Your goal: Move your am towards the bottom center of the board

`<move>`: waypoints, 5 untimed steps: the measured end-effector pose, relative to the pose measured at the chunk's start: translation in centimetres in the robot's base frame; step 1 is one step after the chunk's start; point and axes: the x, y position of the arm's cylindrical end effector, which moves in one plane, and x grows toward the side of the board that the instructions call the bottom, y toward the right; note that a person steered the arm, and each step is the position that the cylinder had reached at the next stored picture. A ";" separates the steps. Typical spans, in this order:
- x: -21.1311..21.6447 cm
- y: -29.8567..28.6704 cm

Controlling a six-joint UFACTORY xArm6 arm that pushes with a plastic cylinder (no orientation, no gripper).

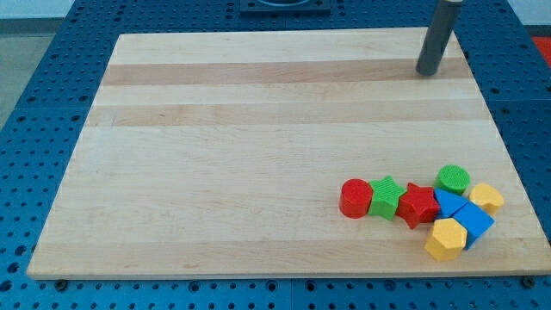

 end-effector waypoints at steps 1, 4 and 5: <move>3.9 2.8; 9.9 2.8; 7.6 -6.2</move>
